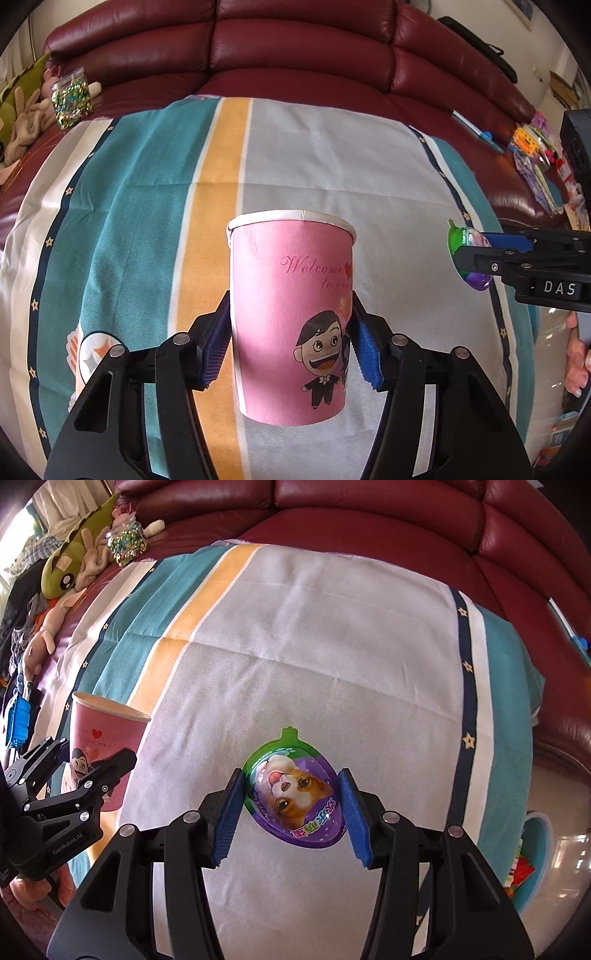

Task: Collect trash
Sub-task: 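Carry both items over the bin and open the right tool to drop the egg, then open the left tool to drop the pink cup into the bin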

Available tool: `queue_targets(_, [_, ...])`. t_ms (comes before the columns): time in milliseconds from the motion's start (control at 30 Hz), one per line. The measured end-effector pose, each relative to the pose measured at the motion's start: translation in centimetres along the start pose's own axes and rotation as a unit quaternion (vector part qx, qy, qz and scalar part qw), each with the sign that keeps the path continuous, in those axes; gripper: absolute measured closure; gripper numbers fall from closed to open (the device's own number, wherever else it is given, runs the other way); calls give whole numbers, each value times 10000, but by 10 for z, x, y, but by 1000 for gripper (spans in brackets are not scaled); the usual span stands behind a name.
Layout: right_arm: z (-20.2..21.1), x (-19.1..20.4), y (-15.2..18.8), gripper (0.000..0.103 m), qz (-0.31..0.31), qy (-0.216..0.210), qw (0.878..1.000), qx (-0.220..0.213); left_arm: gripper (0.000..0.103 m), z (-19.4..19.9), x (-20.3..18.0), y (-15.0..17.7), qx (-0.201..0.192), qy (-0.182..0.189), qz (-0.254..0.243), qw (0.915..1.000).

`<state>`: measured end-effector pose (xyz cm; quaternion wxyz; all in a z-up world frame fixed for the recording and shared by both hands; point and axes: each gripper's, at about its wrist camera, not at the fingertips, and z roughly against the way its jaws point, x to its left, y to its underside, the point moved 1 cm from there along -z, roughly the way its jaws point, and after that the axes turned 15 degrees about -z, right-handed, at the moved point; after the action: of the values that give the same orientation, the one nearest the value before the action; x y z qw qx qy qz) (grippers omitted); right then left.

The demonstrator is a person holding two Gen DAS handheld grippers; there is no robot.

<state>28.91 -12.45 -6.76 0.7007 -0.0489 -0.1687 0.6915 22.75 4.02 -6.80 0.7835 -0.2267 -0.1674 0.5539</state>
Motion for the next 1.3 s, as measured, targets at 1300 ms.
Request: queue_targets(1300, [90,-395,116,18,-3164,450,9462,-518,42,-63,-396,-78,274,1651,-2792,9455])
